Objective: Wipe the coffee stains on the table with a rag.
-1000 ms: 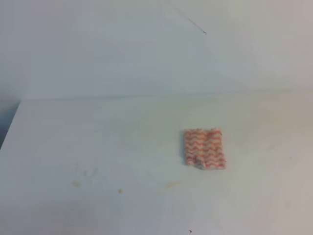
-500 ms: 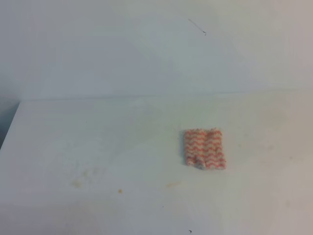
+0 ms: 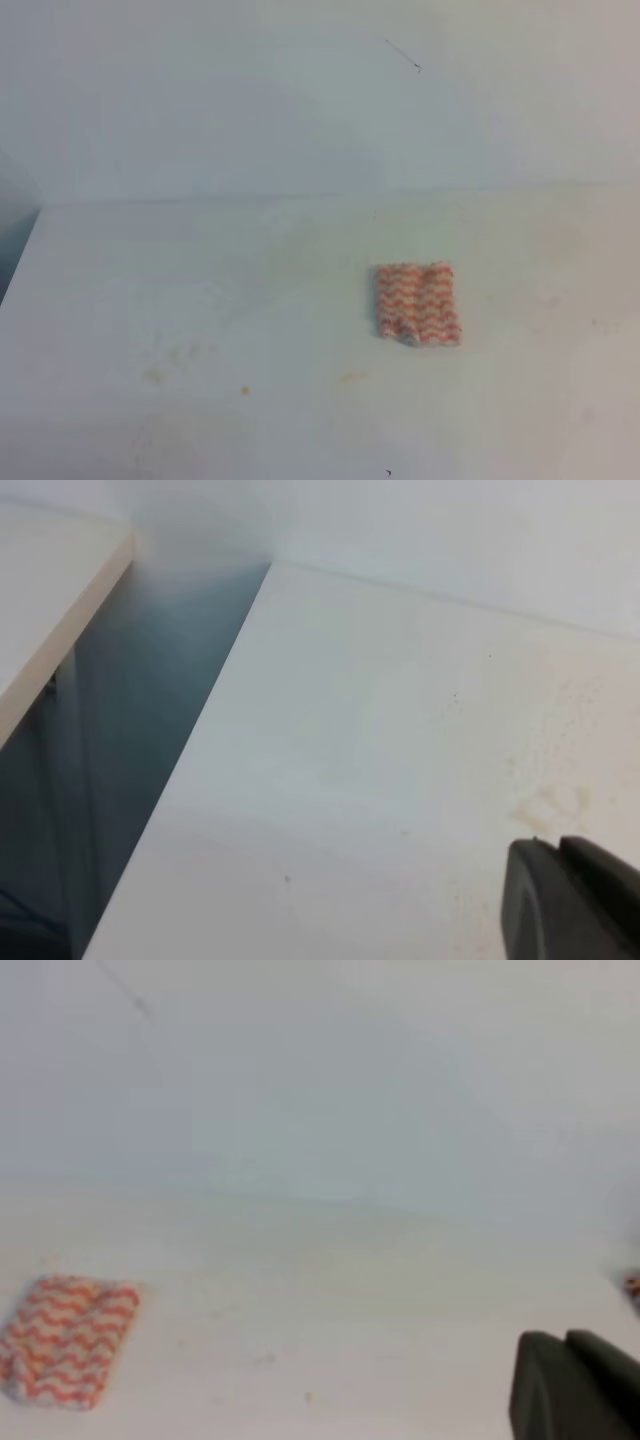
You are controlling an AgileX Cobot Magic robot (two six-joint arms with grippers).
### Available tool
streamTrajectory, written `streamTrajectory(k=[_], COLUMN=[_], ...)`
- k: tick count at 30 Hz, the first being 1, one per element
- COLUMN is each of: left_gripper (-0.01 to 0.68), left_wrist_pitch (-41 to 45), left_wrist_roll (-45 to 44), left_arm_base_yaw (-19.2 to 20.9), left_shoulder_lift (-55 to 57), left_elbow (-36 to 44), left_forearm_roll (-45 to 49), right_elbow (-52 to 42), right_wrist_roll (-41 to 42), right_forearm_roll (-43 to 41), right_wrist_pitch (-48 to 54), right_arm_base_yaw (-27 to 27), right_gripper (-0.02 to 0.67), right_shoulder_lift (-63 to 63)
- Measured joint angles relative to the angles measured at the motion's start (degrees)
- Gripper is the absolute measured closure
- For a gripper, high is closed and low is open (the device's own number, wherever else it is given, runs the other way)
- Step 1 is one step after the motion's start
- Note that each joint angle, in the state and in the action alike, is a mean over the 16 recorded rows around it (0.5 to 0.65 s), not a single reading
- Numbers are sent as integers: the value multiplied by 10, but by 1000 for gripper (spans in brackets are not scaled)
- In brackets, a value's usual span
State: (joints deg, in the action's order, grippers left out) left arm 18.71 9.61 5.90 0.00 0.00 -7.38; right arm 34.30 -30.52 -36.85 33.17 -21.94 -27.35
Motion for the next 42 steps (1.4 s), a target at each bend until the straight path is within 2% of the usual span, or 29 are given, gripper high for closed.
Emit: streamTrajectory(k=[13,25,30,36,42], left_gripper=[674,674,674,674,674], left_wrist_pitch=[0,0,0,0,0], left_wrist_roll=[0,0,0,0,0], left_arm_base_yaw=[0,0,0,0,0], left_shoulder_lift=[0,0,0,0,0], left_elbow=[0,0,0,0,0], left_forearm_roll=[0,0,0,0,0], right_elbow=[0,0,-10,-69,-180], right_wrist_roll=[0,15,18,16,17], right_forearm_roll=[-1,-21,-2,59,109], right_wrist_pitch=[7,15,14,-23,-102], right_arm_base_yaw=[150,245,282,308,310], right_gripper=[652,652,652,652,652], right_shoulder_lift=[84,199,231,248,257])
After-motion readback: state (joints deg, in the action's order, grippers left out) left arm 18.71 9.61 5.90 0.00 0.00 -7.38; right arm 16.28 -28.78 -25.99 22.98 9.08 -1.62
